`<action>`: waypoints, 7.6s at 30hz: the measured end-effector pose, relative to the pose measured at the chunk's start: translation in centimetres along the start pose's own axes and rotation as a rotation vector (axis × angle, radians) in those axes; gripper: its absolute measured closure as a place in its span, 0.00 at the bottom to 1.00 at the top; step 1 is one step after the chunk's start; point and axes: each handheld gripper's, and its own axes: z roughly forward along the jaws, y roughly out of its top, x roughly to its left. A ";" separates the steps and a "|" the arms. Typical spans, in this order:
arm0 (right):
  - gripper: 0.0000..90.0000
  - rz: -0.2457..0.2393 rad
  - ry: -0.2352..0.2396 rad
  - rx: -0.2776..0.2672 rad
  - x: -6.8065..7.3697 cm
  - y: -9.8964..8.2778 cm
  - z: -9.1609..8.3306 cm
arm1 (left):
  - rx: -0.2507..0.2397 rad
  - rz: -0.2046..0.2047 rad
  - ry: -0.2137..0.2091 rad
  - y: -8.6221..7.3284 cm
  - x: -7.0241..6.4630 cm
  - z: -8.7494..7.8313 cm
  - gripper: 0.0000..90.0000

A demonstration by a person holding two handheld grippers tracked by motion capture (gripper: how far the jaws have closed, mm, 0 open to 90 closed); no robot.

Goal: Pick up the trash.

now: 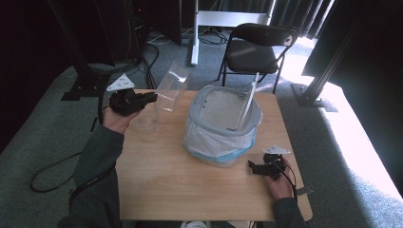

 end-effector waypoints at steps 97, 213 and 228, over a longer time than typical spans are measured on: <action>0.13 0.000 0.000 0.000 0.0 0.0 0.0 | -0.035 0.176 -0.256 8.6 -7.5 -0.1 0.92; 0.13 0.001 0.000 0.000 0.0 0.0 0.0 | -0.014 0.275 -0.294 7.4 -9.9 3.2 0.73; 0.13 0.000 0.000 0.000 0.0 0.0 0.0 | -0.024 0.138 -0.210 5.6 -6.7 2.4 0.66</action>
